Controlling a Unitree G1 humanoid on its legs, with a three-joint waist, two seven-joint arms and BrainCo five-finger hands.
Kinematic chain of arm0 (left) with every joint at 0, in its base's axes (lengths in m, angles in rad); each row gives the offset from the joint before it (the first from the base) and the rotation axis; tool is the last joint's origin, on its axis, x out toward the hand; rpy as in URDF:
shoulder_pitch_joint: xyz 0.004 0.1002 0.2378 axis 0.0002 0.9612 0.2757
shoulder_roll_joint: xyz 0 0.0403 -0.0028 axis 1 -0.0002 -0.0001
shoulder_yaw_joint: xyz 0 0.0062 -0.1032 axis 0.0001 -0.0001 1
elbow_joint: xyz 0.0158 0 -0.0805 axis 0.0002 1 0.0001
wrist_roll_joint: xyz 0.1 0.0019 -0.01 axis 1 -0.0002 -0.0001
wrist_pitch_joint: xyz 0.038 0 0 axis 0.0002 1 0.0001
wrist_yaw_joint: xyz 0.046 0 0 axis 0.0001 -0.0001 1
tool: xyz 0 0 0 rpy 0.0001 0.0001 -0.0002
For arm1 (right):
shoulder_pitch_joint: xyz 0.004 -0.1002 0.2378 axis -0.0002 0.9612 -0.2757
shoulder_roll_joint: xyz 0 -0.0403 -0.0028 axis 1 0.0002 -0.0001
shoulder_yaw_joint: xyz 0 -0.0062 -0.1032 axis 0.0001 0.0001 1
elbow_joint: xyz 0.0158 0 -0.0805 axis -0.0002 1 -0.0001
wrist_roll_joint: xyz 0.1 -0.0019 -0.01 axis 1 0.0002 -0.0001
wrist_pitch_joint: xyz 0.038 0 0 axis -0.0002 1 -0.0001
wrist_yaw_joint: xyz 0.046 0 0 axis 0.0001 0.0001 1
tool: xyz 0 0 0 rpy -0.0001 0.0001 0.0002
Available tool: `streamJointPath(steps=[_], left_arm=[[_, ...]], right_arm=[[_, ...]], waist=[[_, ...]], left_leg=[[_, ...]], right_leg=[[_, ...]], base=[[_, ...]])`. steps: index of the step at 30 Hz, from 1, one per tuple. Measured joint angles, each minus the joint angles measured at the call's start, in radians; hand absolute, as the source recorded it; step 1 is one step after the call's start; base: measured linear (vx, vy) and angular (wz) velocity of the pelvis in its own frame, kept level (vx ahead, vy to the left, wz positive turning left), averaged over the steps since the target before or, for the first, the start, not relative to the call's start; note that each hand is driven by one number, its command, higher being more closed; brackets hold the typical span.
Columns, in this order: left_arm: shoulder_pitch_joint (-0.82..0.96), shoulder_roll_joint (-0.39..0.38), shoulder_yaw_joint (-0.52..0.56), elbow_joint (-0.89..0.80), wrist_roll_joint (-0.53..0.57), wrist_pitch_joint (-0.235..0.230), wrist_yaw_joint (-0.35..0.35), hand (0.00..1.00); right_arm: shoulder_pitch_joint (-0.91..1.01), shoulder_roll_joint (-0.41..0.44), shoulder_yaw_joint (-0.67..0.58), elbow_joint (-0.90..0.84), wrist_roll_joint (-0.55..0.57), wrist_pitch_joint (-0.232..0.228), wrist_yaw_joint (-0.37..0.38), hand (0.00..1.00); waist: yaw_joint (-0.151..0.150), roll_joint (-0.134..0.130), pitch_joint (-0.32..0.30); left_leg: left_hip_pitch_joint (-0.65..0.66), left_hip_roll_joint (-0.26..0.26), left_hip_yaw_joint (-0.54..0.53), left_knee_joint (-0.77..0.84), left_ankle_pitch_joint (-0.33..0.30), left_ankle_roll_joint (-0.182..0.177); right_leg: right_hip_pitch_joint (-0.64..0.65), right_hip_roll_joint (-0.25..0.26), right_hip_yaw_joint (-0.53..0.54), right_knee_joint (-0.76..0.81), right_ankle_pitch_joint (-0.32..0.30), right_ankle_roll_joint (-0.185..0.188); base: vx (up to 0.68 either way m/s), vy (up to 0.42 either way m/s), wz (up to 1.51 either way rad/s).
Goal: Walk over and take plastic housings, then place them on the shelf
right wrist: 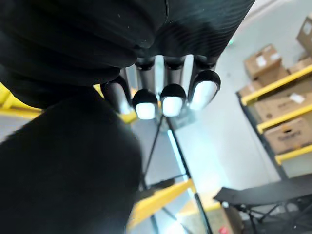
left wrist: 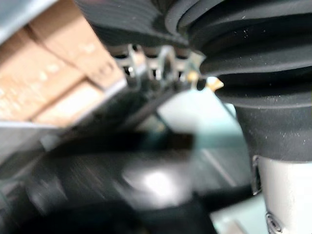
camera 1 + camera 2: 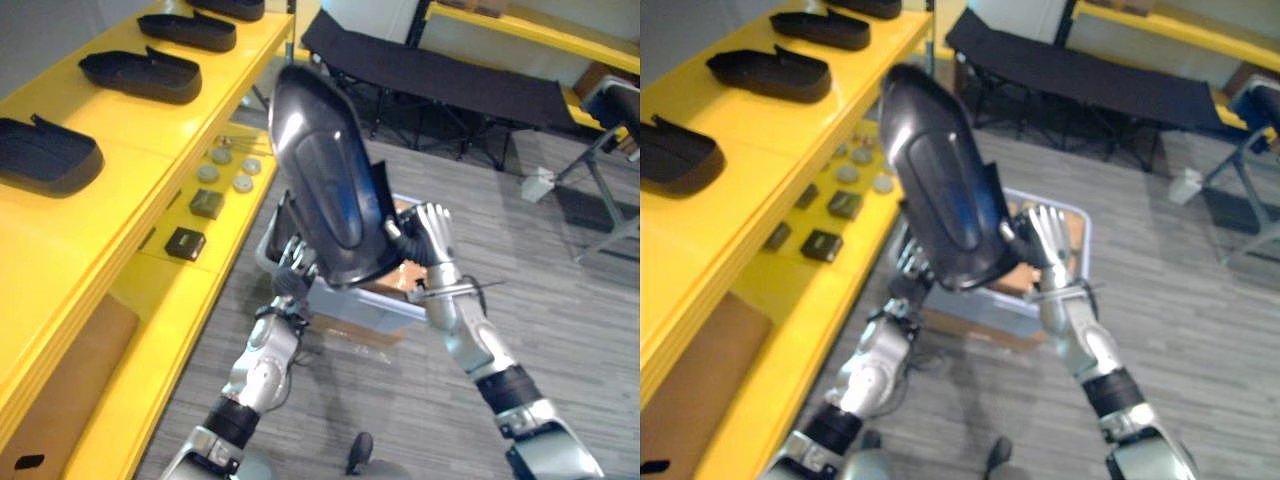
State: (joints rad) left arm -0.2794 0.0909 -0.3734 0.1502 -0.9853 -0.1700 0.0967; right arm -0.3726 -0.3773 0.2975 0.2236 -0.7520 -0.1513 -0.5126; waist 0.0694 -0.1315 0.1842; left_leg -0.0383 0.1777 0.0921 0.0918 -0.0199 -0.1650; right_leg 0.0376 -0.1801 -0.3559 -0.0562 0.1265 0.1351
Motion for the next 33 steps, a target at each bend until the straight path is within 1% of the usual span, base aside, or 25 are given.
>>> streamJointPath(steps=[5,8,13,15,18,20,23,26,31,32,33], left_arm=[[0.006,-0.001,0.019,-0.021,0.0,-0.002,-0.019,0.0],[0.026,-0.005,0.041,-0.025,0.0,-0.001,-0.032,0.0],[0.062,-0.022,0.077,-0.059,0.023,0.006,-0.031,0.0],[0.066,-0.022,0.085,-0.06,0.064,0.027,-0.015,0.0],[0.072,-0.021,0.088,-0.061,0.166,0.067,0.023,0.0],[0.078,-0.021,0.088,-0.061,0.262,0.102,0.059,0.0],[0.091,-0.021,0.089,-0.06,0.354,0.136,0.097,0.0],[0.095,-0.021,0.096,-0.06,0.377,0.156,0.098,0.0],[0.107,-0.02,0.115,-0.055,0.38,0.157,0.097,0.0],[0.113,-0.02,0.116,-0.05,0.38,0.157,0.097,1.0],[0.122,-0.02,0.116,-0.05,0.38,0.157,0.097,1.0]], right_arm=[[0.01,0.0,-0.002,0.013,-0.008,-0.001,0.005,1.0],[0.021,0.0,-0.003,0.013,-0.009,-0.002,0.009,1.0],[0.036,0.0,-0.013,0.013,-0.009,-0.026,0.009,1.0],[0.042,0.0,-0.014,0.013,-0.009,-0.039,0.009,1.0],[0.046,0.001,-0.014,0.013,-0.008,-0.057,0.009,1.0],[0.046,0.005,-0.016,0.011,-0.008,-0.083,0.009,1.0],[0.046,0.019,-0.016,-0.017,-0.008,-0.108,0.011,1.0],[0.046,0.021,-0.015,-0.057,-0.008,-0.127,0.015,1.0],[0.046,0.022,-0.005,-0.068,-0.008,-0.134,0.04,1.0],[0.046,0.023,-0.001,-0.068,-0.008,-0.137,0.05,1.0],[0.048,0.023,0.003,-0.068,-0.009,-0.14,0.059,1.0]], waist=[[0.0,-0.002,-0.008],[-0.002,0.0,-0.025],[-0.003,0.004,-0.041],[-0.003,0.007,-0.043],[-0.003,0.007,-0.044],[-0.003,0.008,-0.044],[-0.006,0.008,-0.044],[-0.008,0.008,-0.044],[-0.009,0.008,-0.044],[-0.011,0.008,-0.045],[-0.012,0.008,-0.045]], left_leg=[[0.001,-0.001,-0.001,0.0,0.0,0.0],[0.004,-0.003,-0.001,-0.005,0.0,0.0],[0.008,-0.009,-0.001,-0.012,0.003,0.002],[0.011,-0.013,-0.001,-0.014,0.003,0.002],[0.022,-0.014,-0.001,-0.016,0.003,0.002],[0.022,-0.014,-0.001,-0.016,0.003,0.002],[0.022,-0.014,0.0,-0.016,0.003,0.002],[0.022,-0.014,0.0,-0.016,0.003,0.002],[0.023,-0.015,0.0,-0.017,0.003,0.002],[0.023,-0.015,0.001,-0.017,0.003,0.002],[0.023,-0.015,0.001,-0.017,0.003,0.002]], right_leg=[[0.003,0.0,0.0,-0.002,0.001,0.0],[0.002,-0.001,-0.001,-0.002,0.001,0.0],[0.003,-0.006,-0.002,-0.001,0.001,0.0],[0.004,-0.011,-0.002,0.0,0.001,0.001],[0.015,-0.011,-0.003,0.001,0.001,0.001],[0.015,-0.011,-0.003,0.001,0.001,0.001],[0.013,-0.011,-0.003,0.001,0.001,0.001],[0.013,-0.011,-0.002,0.001,0.001,0.001],[0.013,-0.011,-0.002,0.0,0.001,0.001],[0.012,-0.011,-0.002,0.0,0.001,0.001],[0.012,-0.011,-0.001,0.0,0.001,0.001]], base=[[0.0,0.0,0.0],[0.0,0.0,0.0],[0.0,0.0,0.0],[0.0,0.0,0.0],[0.0,0.0,0.0],[0.0,0.0,0.0],[0.0,0.0,0.0],[0.0,0.0,0.0],[0.0,0.0,0.0],[0.0,0.0,0.0],[0.0,0.0,0.0]])
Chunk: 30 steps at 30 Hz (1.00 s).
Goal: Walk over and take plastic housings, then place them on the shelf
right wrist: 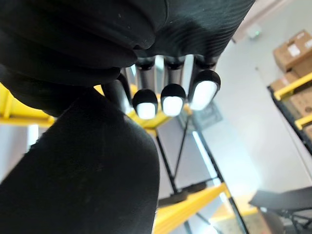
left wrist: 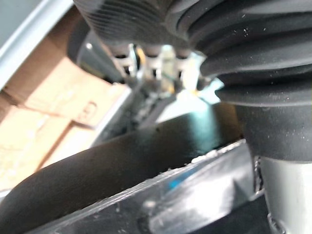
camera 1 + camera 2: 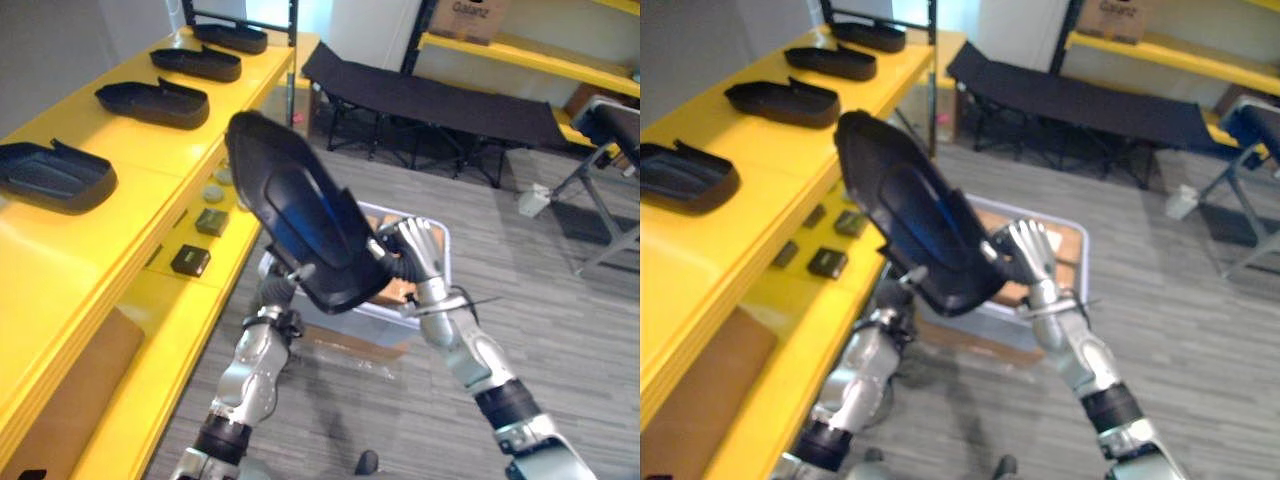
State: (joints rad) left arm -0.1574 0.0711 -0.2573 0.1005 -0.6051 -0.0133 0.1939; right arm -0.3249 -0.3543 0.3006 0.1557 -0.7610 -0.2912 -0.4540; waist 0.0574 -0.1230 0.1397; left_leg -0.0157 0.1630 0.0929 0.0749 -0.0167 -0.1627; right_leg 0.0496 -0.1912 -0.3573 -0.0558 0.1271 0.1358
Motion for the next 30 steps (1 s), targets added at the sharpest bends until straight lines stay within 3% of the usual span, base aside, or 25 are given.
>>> streamJointPath(steps=[12,20,22,23,26,30], left_arm=[[0.037,0.0,0.0,0.035,-0.032,-0.01,0.002,1.0],[0.043,0.014,-0.002,0.059,-0.215,-0.045,-0.03,1.0],[0.043,0.019,-0.004,0.075,-0.284,-0.045,-0.052,1.0],[0.043,0.022,-0.007,0.08,-0.329,-0.045,-0.06,1.0],[0.043,0.044,-0.027,0.081,-0.376,-0.06,-0.072,1.0],[0.043,0.048,-0.032,0.083,-0.368,-0.116,-0.083,1.0]], right_arm=[[0.096,0.016,0.037,0.0,0.004,-0.022,0.032,1.0],[0.156,0.076,0.077,-0.023,0.052,-0.044,-0.029,1.0],[0.167,0.082,0.099,-0.031,0.071,-0.072,-0.037,1.0],[0.17,0.09,0.111,-0.032,0.081,-0.086,-0.049,0.0],[0.181,0.098,0.114,-0.033,0.081,-0.098,-0.052,0.0],[0.201,0.099,0.14,-0.049,0.112,-0.132,-0.051,0.0]], waist=[[-0.01,0.026,-0.022],[-0.018,0.024,-0.026],[-0.018,0.022,-0.028],[-0.019,0.02,-0.029],[-0.019,0.014,-0.033],[-0.02,0.01,-0.036]], left_leg=[[0.001,0.0,0.003,-0.013,0.001,-0.001],[0.016,0.001,0.015,-0.033,0.004,-0.003],[0.016,0.001,0.017,-0.033,0.004,-0.003],[0.015,0.001,0.018,-0.033,0.004,-0.003],[0.015,0.0,0.02,-0.033,0.004,-0.003],[0.016,0.0,0.02,-0.033,0.003,-0.003]], right_leg=[[-0.008,0.001,0.001,-0.001,0.0,-0.001],[-0.008,0.001,0.008,-0.007,-0.002,-0.003],[-0.008,0.001,0.009,-0.01,-0.002,-0.003],[-0.006,0.001,0.009,-0.013,-0.001,-0.002],[-0.001,0.001,0.009,-0.022,0.001,0.0],[0.0,0.001,0.008,-0.023,0.001,0.0]], base=[[0.0,0.0,0.0],[0.0,0.004,-0.03],[0.0,0.0,0.0],[0.0,0.0,0.0],[0.0,0.0,0.0],[0.0,0.0,0.0]])
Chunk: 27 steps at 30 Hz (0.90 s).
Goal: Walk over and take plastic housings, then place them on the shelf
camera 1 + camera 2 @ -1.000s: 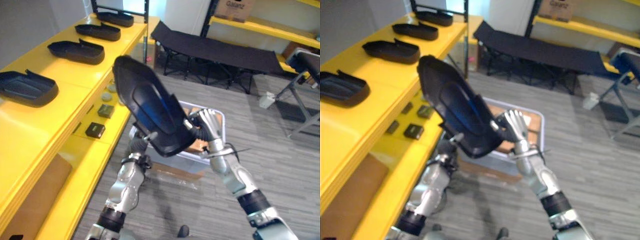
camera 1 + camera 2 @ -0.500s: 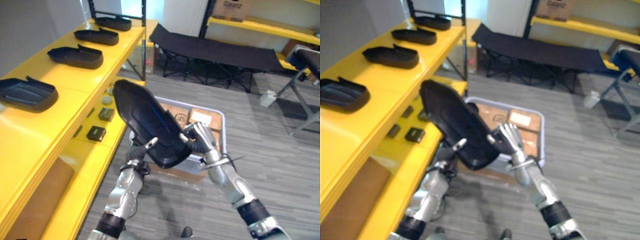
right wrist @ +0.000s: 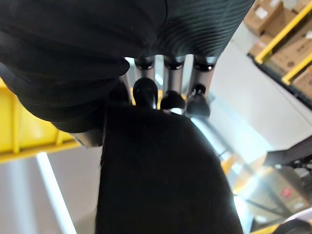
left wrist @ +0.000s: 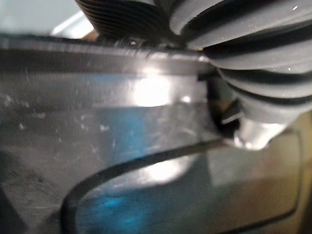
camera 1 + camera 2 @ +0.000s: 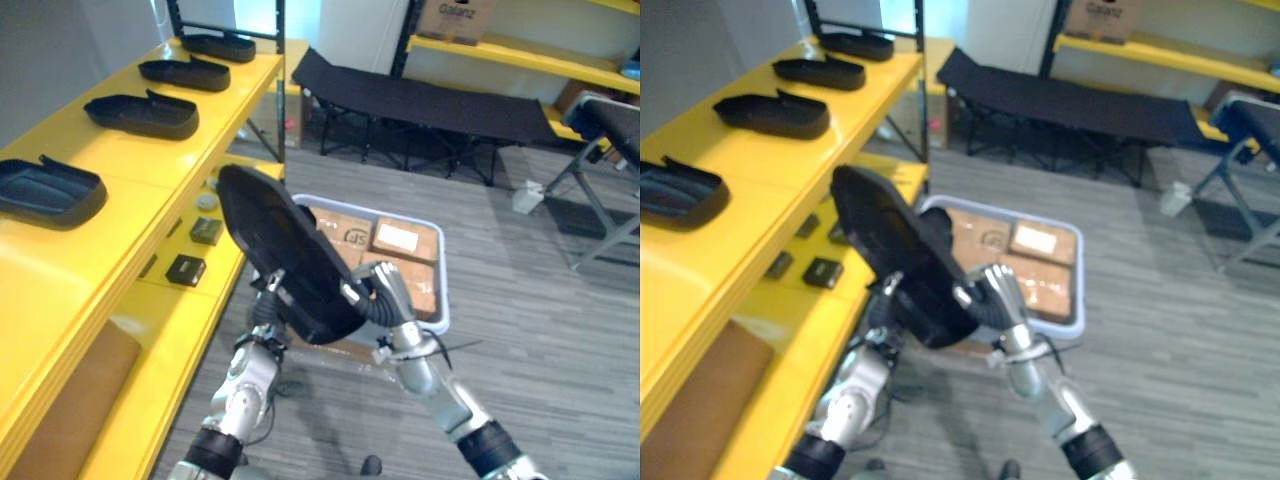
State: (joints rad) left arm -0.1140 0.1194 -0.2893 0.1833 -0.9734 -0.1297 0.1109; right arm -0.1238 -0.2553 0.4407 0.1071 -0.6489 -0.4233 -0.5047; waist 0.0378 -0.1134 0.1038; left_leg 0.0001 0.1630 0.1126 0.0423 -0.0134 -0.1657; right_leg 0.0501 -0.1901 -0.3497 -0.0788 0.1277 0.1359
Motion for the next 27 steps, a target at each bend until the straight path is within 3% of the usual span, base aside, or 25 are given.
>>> streamJointPath(steps=[3,6,9,11,12,18,21,23,25,27], left_arm=[[0.0,0.0,0.0,0.0,0.019,-0.013,0.002,1.0],[0.0,0.0,0.005,-0.02,0.108,-0.024,0.026,1.0],[0.0,-0.01,0.023,-0.077,0.238,-0.025,0.076,1.0],[-0.002,-0.035,0.06,-0.128,0.414,-0.027,0.153,1.0],[-0.002,-0.044,0.073,-0.131,0.451,-0.03,0.171,1.0],[0.0,-0.069,0.276,-0.124,0.876,-0.044,0.405,1.0],[0.009,-0.069,0.373,-0.125,1.01,-0.046,0.499,1.0],[0.017,-0.072,0.399,-0.128,1.057,-0.049,0.528,1.0],[0.029,-0.074,0.422,-0.134,1.096,-0.086,0.552,1.0],[0.067,-0.087,0.437,-0.185,1.054,-0.162,0.513,1.0]], right_arm=[[0.016,0.002,0.023,-0.001,0.07,-0.02,0.009,0.0],[0.027,0.004,0.026,-0.008,0.167,-0.036,0.061,0.0],[0.024,0.003,0.012,-0.069,0.263,-0.036,0.128,0.0],[-0.002,0.004,-0.016,-0.142,0.39,-0.031,0.219,0.0],[-0.012,0.004,-0.031,-0.154,0.432,-0.029,0.244,0.0],[-0.093,0.006,-0.374,-0.308,0.88,0.001,0.394,0.0],[-0.065,0.005,-0.482,-0.346,1.032,0.028,0.458,0.0],[-0.028,0.006,-0.514,-0.365,1.079,0.049,0.478,0.0],[0.043,0.01,-0.559,-0.375,1.155,0.077,0.519,0.0],[0.138,0.043,-0.612,-0.373,1.188,0.101,0.527,0.0]], waist=[[0.0,-0.002,-0.001],[0.001,-0.005,-0.004],[0.0,-0.005,-0.004],[-0.002,-0.005,-0.004],[-0.003,-0.005,-0.004],[-0.012,0.002,-0.023],[-0.027,0.009,-0.04],[-0.029,0.013,-0.049],[-0.038,0.015,-0.049],[-0.056,0.015,-0.049]], left_leg=[[0.001,0.0,-0.001,0.001,0.0,0.0],[0.006,0.0,0.001,0.001,0.0,0.0],[0.019,0.001,0.005,0.0,0.0,0.0],[0.029,0.001,0.009,-0.001,0.0,0.0],[0.036,0.001,0.012,-0.003,0.0,0.0],[0.066,0.002,0.041,-0.019,0.0,0.0],[0.072,0.001,0.054,-0.032,0.0,0.0],[0.073,0.001,0.063,-0.036,0.0,0.0],[0.073,0.001,0.063,-0.04,0.0,0.0],[0.073,0.0,0.065,-0.044,-0.001,0.0]], right_leg=[[0.003,0.0,-0.001,0.0,0.0,0.0],[0.006,0.001,-0.002,0.0,0.0,-0.001],[0.012,0.001,0.0,0.0,-0.001,-0.002],[0.016,0.002,0.005,0.0,0.0,-0.003],[0.02,0.002,0.006,0.0,0.0,-0.003],[0.021,0.003,0.03,0.0,-0.001,-0.005],[0.013,0.003,0.042,0.0,-0.001,-0.004],[0.007,0.004,0.052,0.0,0.0,-0.003],[0.007,0.004,0.052,0.0,0.001,-0.002],[0.005,0.004,0.052,0.0,0.001,-0.002]], base=[[0.0,0.0,0.0],[0.0,0.007,-0.02],[-0.01,0.019,-0.04],[-0.01,0.019,-0.06],[-0.01,0.02,-0.08],[0.0,0.021,-0.12],[0.02,0.022,-0.12],[0.05,0.025,-0.12],[0.03,0.017,0.0],[0.0,0.0,0.0]])
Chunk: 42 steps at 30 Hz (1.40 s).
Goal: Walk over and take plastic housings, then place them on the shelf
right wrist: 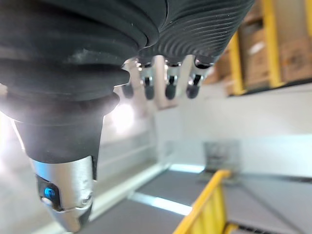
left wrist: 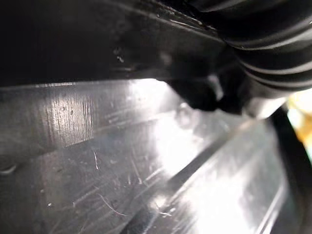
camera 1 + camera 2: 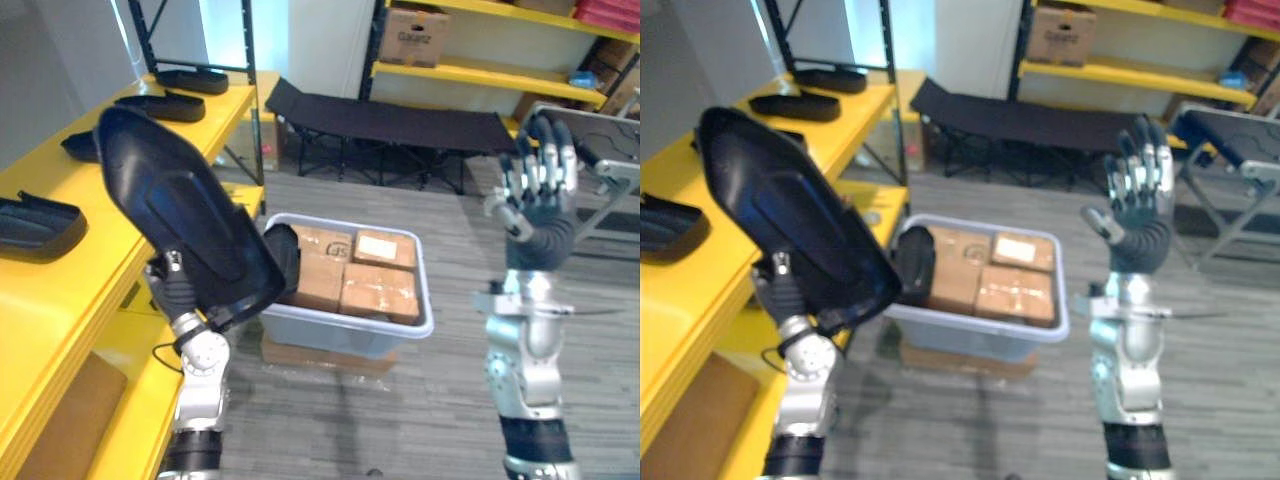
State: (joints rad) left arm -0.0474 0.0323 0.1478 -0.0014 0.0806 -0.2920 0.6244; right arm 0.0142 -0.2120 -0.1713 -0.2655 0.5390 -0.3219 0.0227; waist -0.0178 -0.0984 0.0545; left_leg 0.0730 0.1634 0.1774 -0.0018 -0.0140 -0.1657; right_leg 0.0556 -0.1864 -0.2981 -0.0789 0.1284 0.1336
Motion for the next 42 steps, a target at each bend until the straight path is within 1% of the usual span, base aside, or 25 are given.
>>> streamJointPath(steps=[1,2,3,4,6,7,9,10,13,16,19,21,22,23,24,26,27,28,30,33,34,35,38,39,42], left_arm=[[0.011,-0.004,-0.002,-0.019,-0.021,-0.017,-0.016,1.0],[0.041,-0.008,-0.012,-0.058,-0.05,-0.045,-0.043,1.0],[0.059,-0.01,-0.018,-0.081,-0.065,-0.058,-0.059,1.0],[0.102,-0.013,-0.036,-0.124,-0.093,-0.079,-0.092,1.0],[0.182,-0.025,-0.071,-0.185,-0.149,-0.096,-0.14,1.0],[0.225,-0.036,-0.094,-0.196,-0.178,-0.101,-0.168,1.0],[0.276,-0.053,-0.123,-0.196,-0.208,-0.101,-0.192,1.0],[0.303,-0.06,-0.14,-0.196,-0.237,-0.101,-0.212,1.0],[0.334,-0.067,-0.162,-0.196,-0.241,-0.101,-0.217,1.0],[0.333,-0.057,-0.157,-0.204,-0.238,-0.105,-0.2,1.0],[0.321,-0.03,-0.133,-0.259,-0.202,-0.098,-0.145,1.0],[0.308,-0.031,-0.063,-0.332,-0.143,-0.083,-0.082,1.0],[0.309,-0.031,-0.038,-0.352,-0.136,-0.076,-0.072,1.0],[0.317,-0.032,0.022,-0.386,-0.112,-0.073,-0.049,1.0],[0.325,-0.034,0.056,-0.403,-0.106,-0.073,-0.043,1.0],[0.367,-0.048,0.18,-0.454,-0.093,-0.072,-0.029,1.0],[0.379,-0.052,0.205,-0.459,-0.083,-0.072,-0.025,1.0],[0.41,-0.056,0.247,-0.47,-0.074,-0.072,-0.021,1.0],[0.451,-0.084,0.303,-0.48,-0.085,-0.079,-0.026,1.0],[0.489,-0.126,0.343,-0.501,-0.12,-0.084,-0.058,1.0],[0.49,-0.131,0.345,-0.501,-0.123,-0.084,-0.062,1.0],[0.493,-0.139,0.347,-0.501,-0.122,-0.084,-0.076,1.0],[0.522,-0.155,0.352,-0.501,-0.109,-0.084,-0.096,1.0],[0.531,-0.159,0.351,-0.501,-0.107,-0.084,-0.097,1.0],[0.537,-0.159,0.352,-0.501,-0.103,-0.085,-0.099,1.0]], right_arm=[[0.027,0.015,-0.013,0.003,-0.002,0.004,-0.001,0.0],[0.081,0.048,-0.024,0.02,-0.003,0.008,-0.005,0.0],[0.107,0.065,-0.023,0.033,-0.004,0.013,-0.008,0.0],[0.162,0.102,-0.014,0.066,-0.017,0.025,-0.026,0.0],[0.234,0.155,0.001,0.137,-0.023,0.034,-0.062,0.0],[0.279,0.185,0.006,0.184,-0.015,0.046,-0.091,0.0],[0.33,0.213,0.013,0.251,0.002,0.045,-0.119,0.0],[0.351,0.221,0.023,0.281,0.006,0.037,-0.133,0.0],[0.362,0.228,0.032,0.308,0.005,0.033,-0.129,0.0],[0.334,0.215,0.064,0.323,-0.009,0.033,-0.084,0.0],[0.251,0.179,0.128,0.327,-0.043,0.033,-0.045,0.0],[0.169,0.156,0.193,0.351,-0.05,0.029,-0.025,0.0],[0.148,0.151,0.207,0.362,-0.063,0.024,-0.023,0.0],[0.107,0.144,0.241,0.377,-0.074,0.021,-0.022,0.0],[0.087,0.141,0.26,0.386,-0.084,0.019,-0.022,0.0],[0.014,0.14,0.319,0.415,-0.105,0.014,-0.024,0.0],[-0.001,0.14,0.336,0.424,-0.111,0.013,-0.027,0.0],[-0.031,0.141,0.359,0.449,-0.13,0.012,-0.041,0.0],[-0.066,0.149,0.41,0.48,-0.143,0.011,-0.044,0.0],[-0.09,0.168,0.494,0.488,-0.165,0.014,-0.04,0.0],[-0.093,0.173,0.51,0.491,-0.167,0.014,-0.04,0.0],[-0.105,0.181,0.539,0.507,-0.17,0.014,-0.038,0.0],[-0.113,0.184,0.574,0.521,-0.166,0.021,-0.022,0.0],[-0.113,0.184,0.573,0.521,-0.162,0.027,-0.021,0.0],[-0.109,0.166,0.567,0.52,-0.162,0.049,-0.023,0.0]], waist=[[-0.002,0.0,0.0],[-0.007,0.001,0.0],[-0.011,0.001,0.0],[-0.019,0.004,0.0],[-0.02,0.013,-0.002],[-0.024,0.023,-0.002],[-0.024,0.037,-0.005],[-0.025,0.046,-0.002],[-0.023,0.062,0.0],[-0.02,0.066,0.0],[-0.01,0.065,0.0],[0.029,0.066,0.002],[0.039,0.068,0.003],[0.069,0.071,0.006],[0.084,0.072,0.007],[0.144,0.077,0.011],[0.159,0.078,0.015],[0.193,0.079,0.017],[0.235,0.077,0.017],[0.271,0.064,0.024],[0.276,0.06,0.027],[0.282,0.048,0.031],[0.282,0.047,0.04],[0.282,0.053,0.045],[0.279,0.056,0.052]], left_leg=[[0.0,0.0,0.001,-0.001,0.0,0.0],[0.0,0.0,0.004,-0.003,0.0,0.0],[0.0,0.0,0.005,-0.004,0.0,0.0],[0.0,0.0,0.012,-0.005,-0.001,0.001],[0.0,-0.001,0.03,-0.005,-0.005,0.002],[-0.001,-0.002,0.031,-0.005,-0.006,0.002],[-0.001,-0.001,0.033,-0.005,-0.008,0.002],[-0.001,-0.001,0.034,-0.005,-0.008,0.002],[-0.002,0.0,0.034,-0.005,-0.009,0.002],[-0.004,-0.001,0.028,-0.004,-0.009,0.002],[-0.027,-0.004,-0.01,0.013,-0.011,0.003],[-0.059,-0.008,-0.074,0.021,-0.007,0.003],[-0.067,-0.009,-0.095,0.025,-0.006,0.003],[-0.081,-0.013,-0.14,0.032,-0.006,0.003],[-0.087,-0.015,-0.157,0.033,-0.005,0.003],[-0.111,-0.032,-0.239,0.041,-0.003,0.004],[-0.112,-0.036,-0.255,0.041,-0.003,0.004],[-0.114,-0.046,-0.285,0.041,-0.003,0.005],[-0.131,-0.069,-0.342,0.049,-0.001,0.007],[-0.145,-0.085,-0.391,0.055,0.001,0.009],[-0.144,-0.088,-0.395,0.057,0.0,0.009],[-0.143,-0.093,-0.398,0.062,-0.001,0.011],[-0.141,-0.09,-0.405,0.098,-0.023,0.012],[-0.143,-0.089,-0.404,0.121,-0.036,0.013],[-0.153,-0.092,-0.399,0.153,-0.05,0.026]], right_leg=[[-0.001,0.0,0.001,0.0,0.0,0.0],[-0.004,0.0,0.003,0.0,0.0,0.0],[-0.005,0.0,0.004,0.0,0.0,0.0],[-0.009,0.0,0.008,0.0,0.0,0.0],[-0.022,0.0,0.027,0.0,0.0,0.002],[-0.023,-0.002,0.027,0.0,0.0,0.002],[-0.025,-0.001,0.028,-0.001,-0.001,0.004],[-0.026,-0.001,0.029,-0.001,-0.002,0.005],[-0.028,-0.001,0.029,-0.001,-0.003,0.005],[-0.024,-0.001,0.023,-0.002,-0.004,0.004],[-0.014,-0.006,-0.013,-0.001,-0.01,0.007],[0.006,-0.009,-0.08,-0.001,-0.015,0.009],[0.016,-0.009,-0.1,-0.001,-0.018,0.009],[0.036,-0.01,-0.144,-0.001,-0.025,0.012],[0.043,-0.01,-0.166,-0.001,-0.03,0.015],[0.083,-0.013,-0.251,-0.001,-0.044,0.025],[0.094,-0.014,-0.271,-0.001,-0.047,0.028],[0.115,-0.018,-0.307,-0.001,-0.053,0.035],[0.144,-0.025,-0.37,-0.001,-0.059,0.041],[0.167,-0.027,-0.424,0.0,-0.065,0.039],[0.173,-0.028,-0.432,0.0,-0.07,0.037],[0.175,-0.036,-0.442,0.016,-0.089,0.045],[0.173,-0.046,-0.44,0.074,-0.126,0.035],[0.176,-0.048,-0.439,0.088,-0.135,0.037],[0.2,-0.048,-0.461,0.089,-0.146,0.034]], base=[[0.01,0.021,-0.04],[0.0,0.016,-0.04],[0.0,0.02,-0.07],[-0.01,0.021,-0.17],[0.0,0.023,-0.21],[0.0,0.024,-0.08],[0.0,0.0,0.0],[0.0,0.0,0.0],[0.0,0.0,0.0],[0.0,0.01,0.04],[0.0,0.013,0.33],[0.01,0.004,0.76],[0.02,-0.004,0.94],[0.02,-0.008,0.82],[0.02,-0.011,1.01],[0.03,-0.018,1.0],[0.06,-0.015,0.89],[0.05,-0.006,0.76],[0.06,-0.001,0.87],[0.04,0.0,0.53],[0.03,-0.006,0.25],[0.03,-0.001,0.15],[0.01,0.007,0.01],[-0.02,0.017,-0.06],[-0.03,0.006,0.18]])
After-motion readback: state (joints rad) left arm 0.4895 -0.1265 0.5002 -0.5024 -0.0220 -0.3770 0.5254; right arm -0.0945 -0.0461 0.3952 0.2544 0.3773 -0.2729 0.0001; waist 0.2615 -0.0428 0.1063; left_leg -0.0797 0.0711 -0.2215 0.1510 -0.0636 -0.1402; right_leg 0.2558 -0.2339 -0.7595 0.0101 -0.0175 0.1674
